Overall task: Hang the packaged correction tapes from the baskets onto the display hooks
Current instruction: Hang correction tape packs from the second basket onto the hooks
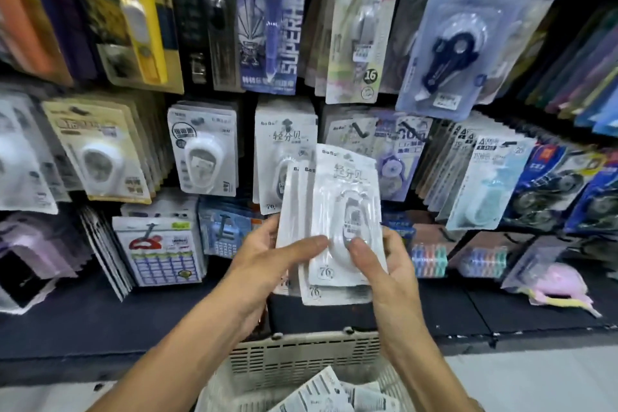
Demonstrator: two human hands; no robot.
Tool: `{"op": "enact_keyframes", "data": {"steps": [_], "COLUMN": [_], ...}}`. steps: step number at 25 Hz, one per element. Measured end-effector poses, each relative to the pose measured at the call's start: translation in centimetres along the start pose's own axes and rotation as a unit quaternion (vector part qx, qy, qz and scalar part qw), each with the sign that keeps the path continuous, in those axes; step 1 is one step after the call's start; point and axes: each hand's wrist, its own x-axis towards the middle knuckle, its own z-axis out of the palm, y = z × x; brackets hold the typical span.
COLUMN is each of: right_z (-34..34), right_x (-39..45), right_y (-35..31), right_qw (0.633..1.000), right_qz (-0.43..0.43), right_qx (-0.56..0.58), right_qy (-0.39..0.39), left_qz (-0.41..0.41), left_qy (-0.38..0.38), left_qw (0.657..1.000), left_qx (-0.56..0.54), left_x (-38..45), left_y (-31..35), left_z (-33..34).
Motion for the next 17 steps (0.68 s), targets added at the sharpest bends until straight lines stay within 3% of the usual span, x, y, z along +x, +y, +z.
{"op": "enact_keyframes", "data": {"steps": [4, 10, 17], "right_z": [0.8, -0.9, -1.5], "right_x": [1.7, 3.7, 3.7], "right_y": [-2.2, -3.9, -4.3], "right_qw": [0.998, 0.992, 0.989], "right_qz": [0.008, 0.041, 0.034], "right_qx": [0.033, -0.002, -0.034], "right_qy": [0.047, 0.121, 0.140], "left_qz": [0.034, 0.129, 0.177], "left_qy": [-0.013, 0.118, 0.110], "left_qw": [0.998, 0.984, 0.978], "left_qx": [-0.044, 0.019, -0.008], "left_x": [0.1, 1.0, 0.9], "left_y": [1.1, 3.4, 4.5], "left_z": [0.0, -2.4, -2.8]}}
